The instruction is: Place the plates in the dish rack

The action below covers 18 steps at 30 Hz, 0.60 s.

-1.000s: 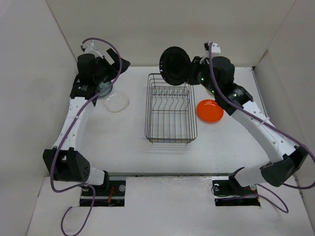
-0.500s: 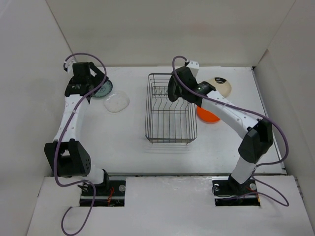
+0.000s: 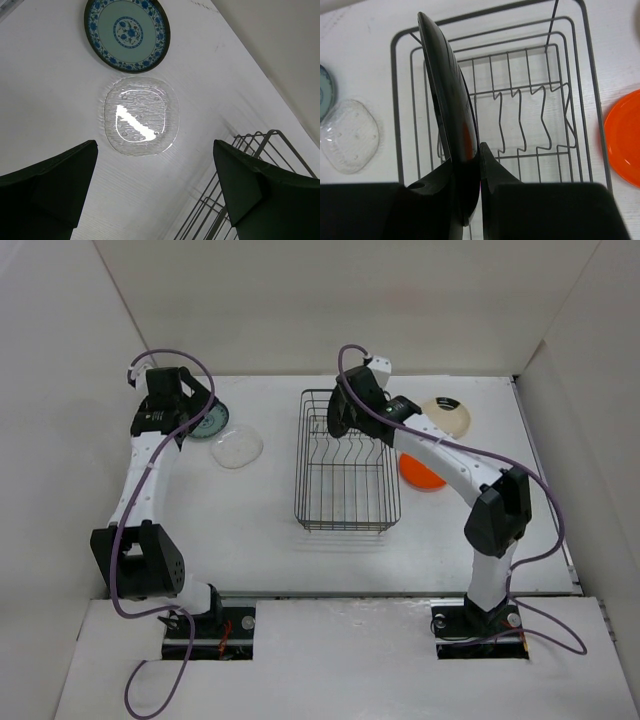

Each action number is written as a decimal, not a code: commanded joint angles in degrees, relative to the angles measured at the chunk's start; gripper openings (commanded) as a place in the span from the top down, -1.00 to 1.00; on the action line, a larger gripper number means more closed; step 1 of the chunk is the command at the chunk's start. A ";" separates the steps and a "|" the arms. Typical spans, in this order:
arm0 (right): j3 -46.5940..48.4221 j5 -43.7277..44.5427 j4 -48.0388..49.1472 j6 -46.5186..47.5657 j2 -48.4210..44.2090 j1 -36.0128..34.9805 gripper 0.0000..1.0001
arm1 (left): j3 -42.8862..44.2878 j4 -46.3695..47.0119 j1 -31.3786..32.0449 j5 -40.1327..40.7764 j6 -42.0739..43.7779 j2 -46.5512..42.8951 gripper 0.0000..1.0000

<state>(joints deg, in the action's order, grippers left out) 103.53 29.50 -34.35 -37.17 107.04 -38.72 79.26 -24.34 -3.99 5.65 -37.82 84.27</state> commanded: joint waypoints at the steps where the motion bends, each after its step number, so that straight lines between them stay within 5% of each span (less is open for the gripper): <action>1: 2.56 -0.75 1.48 -0.89 1.41 -0.57 1.00 | -0.16 0.43 -0.41 -0.03 -0.23 -0.16 -1.00; 18: 2.56 -3.83 2.00 -1.42 7.30 -1.09 0.99 | -0.68 0.96 -0.93 -1.69 0.29 -0.16 -1.00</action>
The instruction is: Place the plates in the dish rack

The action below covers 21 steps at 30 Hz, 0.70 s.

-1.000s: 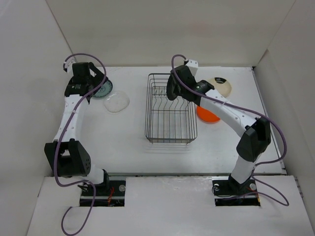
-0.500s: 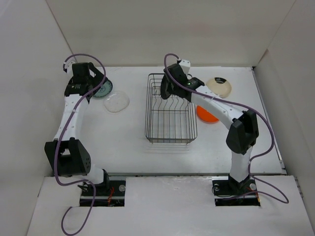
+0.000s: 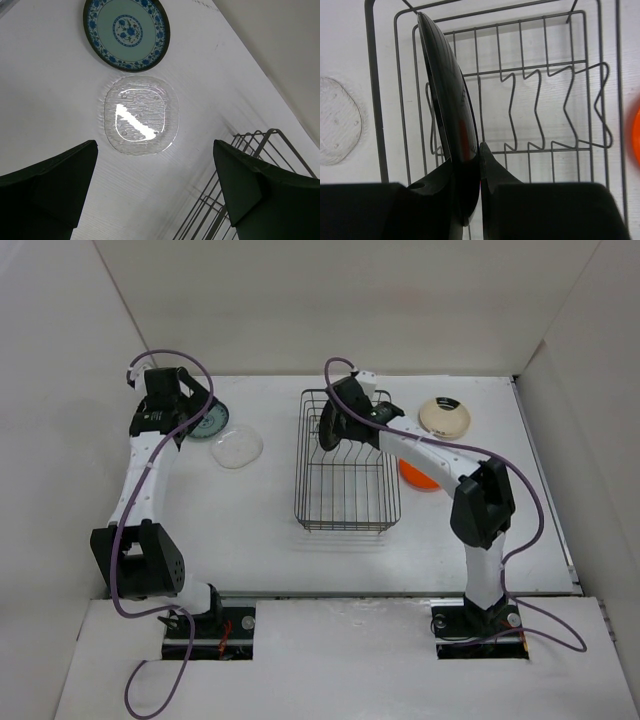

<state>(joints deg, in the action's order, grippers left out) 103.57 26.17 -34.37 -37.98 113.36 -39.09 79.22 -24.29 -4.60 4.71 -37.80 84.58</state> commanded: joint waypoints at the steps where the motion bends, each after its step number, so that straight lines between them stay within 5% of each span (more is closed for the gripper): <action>1: 2.51 -0.51 2.03 -0.61 1.77 -0.72 0.99 | -0.65 0.92 -0.32 -0.76 0.27 -0.46 -1.00; 6: 3.13 -1.03 1.41 -0.61 2.91 -0.72 0.79 | -1.26 1.44 -0.32 -1.37 0.27 -0.46 -1.00; 9: 3.13 -1.04 1.41 -0.61 2.92 -1.25 -0.03 | -1.26 1.44 -0.32 -1.99 0.27 -0.46 -1.00; 10: 3.13 -1.04 1.41 -0.61 2.92 -1.25 -0.17 | -1.26 1.44 -0.32 -1.99 0.27 0.06 -1.00; 13: 3.13 -1.04 1.41 -0.61 2.40 -1.77 -0.40 | -1.78 1.44 -0.32 -2.59 0.27 0.06 -1.00; 21: 5.50 0.97 -0.51 -0.08 -1.82 -2.31 -0.54 | -2.31 1.44 -0.32 -2.60 -0.26 1.73 -1.00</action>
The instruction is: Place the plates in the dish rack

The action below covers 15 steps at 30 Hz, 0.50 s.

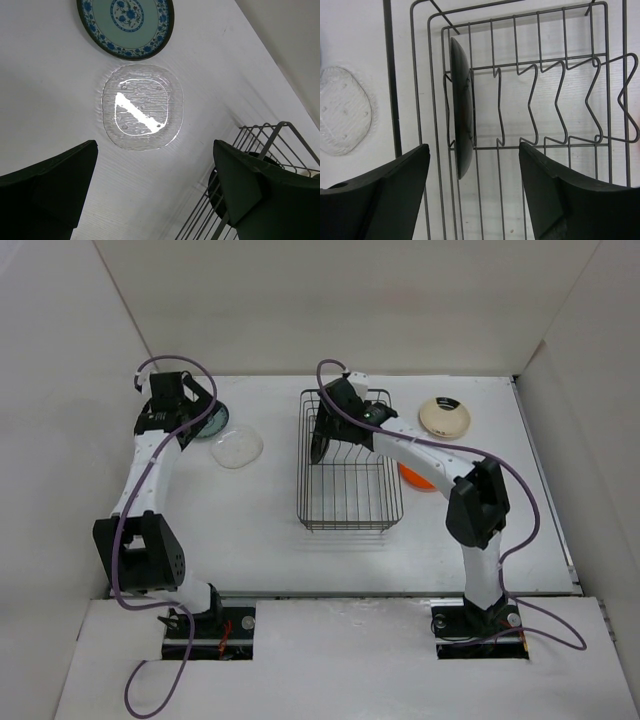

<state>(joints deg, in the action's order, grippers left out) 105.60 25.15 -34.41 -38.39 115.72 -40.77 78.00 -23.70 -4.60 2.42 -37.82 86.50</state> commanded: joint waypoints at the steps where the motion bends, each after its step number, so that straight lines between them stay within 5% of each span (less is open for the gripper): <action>1: 3.47 2.53 -0.48 0.34 -5.15 -1.14 -0.54 | -1.09 1.46 -0.32 -0.31 -0.76 -0.19 -1.00; 9: -6.08 4.22 4.95 8.75 -23.14 -1.15 -0.76 | -6.97 4.80 -0.32 -1.71 -4.00 3.85 -1.00; 15: -12.61 -10.44 12.17 17.82 -32.92 -1.15 -0.82 | -17.16 10.07 -0.32 -4.26 -7.18 4.91 -0.92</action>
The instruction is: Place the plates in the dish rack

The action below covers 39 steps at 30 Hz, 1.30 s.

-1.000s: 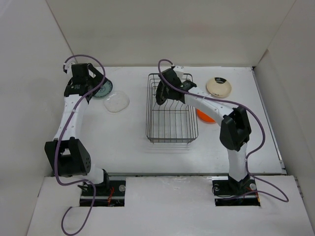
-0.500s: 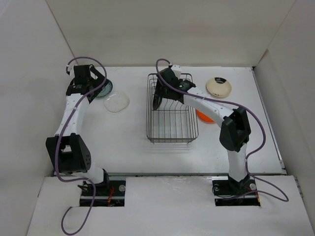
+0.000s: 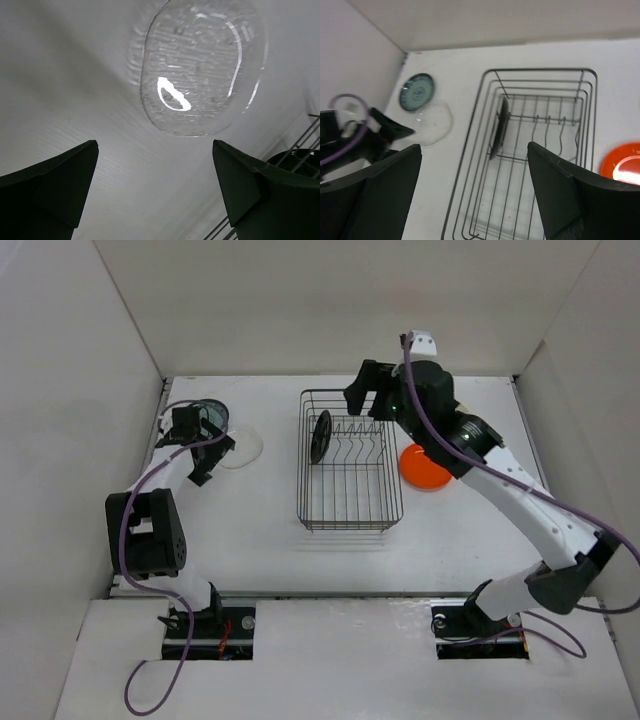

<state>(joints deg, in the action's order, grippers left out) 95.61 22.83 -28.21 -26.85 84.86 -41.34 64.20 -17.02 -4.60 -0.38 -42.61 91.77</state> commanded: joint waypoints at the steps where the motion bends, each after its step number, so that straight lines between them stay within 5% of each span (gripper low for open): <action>1: -4.19 -9.63 7.54 7.33 -4.42 -0.58 -0.82 | -4.43 4.35 -0.32 -2.25 -3.26 0.42 -0.92; 13: -10.01 -13.95 10.80 10.15 -14.55 -0.58 -0.84 | -3.30 8.40 -3.75 -5.68 -5.91 9.13 -0.33; 18: -11.67 -12.81 11.33 10.15 -17.35 -0.06 -0.84 | -0.93 7.18 -4.80 -6.30 -5.38 12.81 0.10; 27: -12.29 -12.81 11.33 10.15 -19.02 0.47 -0.84 | 2.24 4.97 -4.80 -7.96 -3.80 17.65 0.58; 31: -12.29 -12.81 11.33 10.15 -19.55 1.00 -0.84 | 2.24 4.97 -4.80 -8.49 -3.27 18.27 1.00; 39: -13.34 -16.06 11.33 10.15 -19.03 3.81 -0.84 | 0.57 6.11 -1.83 -11.39 0.68 7.57 1.00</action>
<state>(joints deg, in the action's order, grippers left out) 82.61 8.91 -19.62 -17.47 66.83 -39.09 65.89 -8.47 -9.06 -11.05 -45.41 106.87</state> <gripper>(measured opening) 0.919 0.021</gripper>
